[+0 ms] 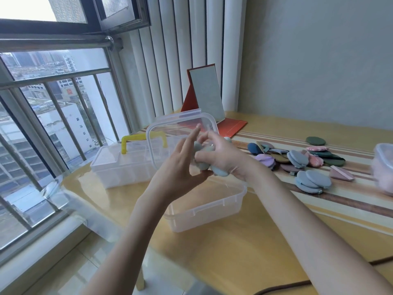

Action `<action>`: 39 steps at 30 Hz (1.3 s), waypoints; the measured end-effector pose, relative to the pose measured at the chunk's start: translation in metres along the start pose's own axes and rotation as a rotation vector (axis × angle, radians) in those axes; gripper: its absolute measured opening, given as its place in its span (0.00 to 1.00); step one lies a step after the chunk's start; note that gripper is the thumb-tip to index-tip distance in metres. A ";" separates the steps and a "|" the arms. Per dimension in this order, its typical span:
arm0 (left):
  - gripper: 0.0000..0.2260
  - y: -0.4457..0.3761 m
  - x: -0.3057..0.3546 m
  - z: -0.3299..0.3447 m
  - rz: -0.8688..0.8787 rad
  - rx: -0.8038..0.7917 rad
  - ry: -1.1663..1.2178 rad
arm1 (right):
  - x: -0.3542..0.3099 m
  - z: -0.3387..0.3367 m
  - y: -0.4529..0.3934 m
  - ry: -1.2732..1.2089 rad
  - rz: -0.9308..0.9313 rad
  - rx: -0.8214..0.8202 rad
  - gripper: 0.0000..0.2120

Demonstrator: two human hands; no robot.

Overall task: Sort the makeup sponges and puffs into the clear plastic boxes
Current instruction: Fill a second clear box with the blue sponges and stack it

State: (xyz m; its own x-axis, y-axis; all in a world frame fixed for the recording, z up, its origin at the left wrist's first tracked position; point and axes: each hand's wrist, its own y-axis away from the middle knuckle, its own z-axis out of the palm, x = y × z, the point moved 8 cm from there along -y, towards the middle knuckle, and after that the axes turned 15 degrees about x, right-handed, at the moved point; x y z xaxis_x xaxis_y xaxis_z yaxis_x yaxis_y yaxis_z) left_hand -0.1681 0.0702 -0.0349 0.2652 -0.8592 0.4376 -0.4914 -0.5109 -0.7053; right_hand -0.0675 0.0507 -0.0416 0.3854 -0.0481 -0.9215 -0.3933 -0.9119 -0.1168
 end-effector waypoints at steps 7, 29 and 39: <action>0.30 -0.003 -0.008 0.004 -0.060 0.000 0.043 | 0.010 0.004 0.003 -0.199 0.073 -0.047 0.14; 0.25 0.024 -0.033 -0.039 -0.258 0.086 -0.029 | 0.009 0.018 0.010 -0.073 -0.045 -0.159 0.17; 0.30 0.027 -0.032 -0.038 -0.285 0.095 0.023 | 0.003 0.036 0.020 0.074 -0.204 -0.267 0.23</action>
State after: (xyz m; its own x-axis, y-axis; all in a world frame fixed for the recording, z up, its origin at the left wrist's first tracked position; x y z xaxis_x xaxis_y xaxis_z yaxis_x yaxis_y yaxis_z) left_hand -0.2217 0.0847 -0.0468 0.3619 -0.6804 0.6372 -0.3201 -0.7327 -0.6006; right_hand -0.1038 0.0471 -0.0597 0.4968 0.1260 -0.8587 -0.0730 -0.9798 -0.1860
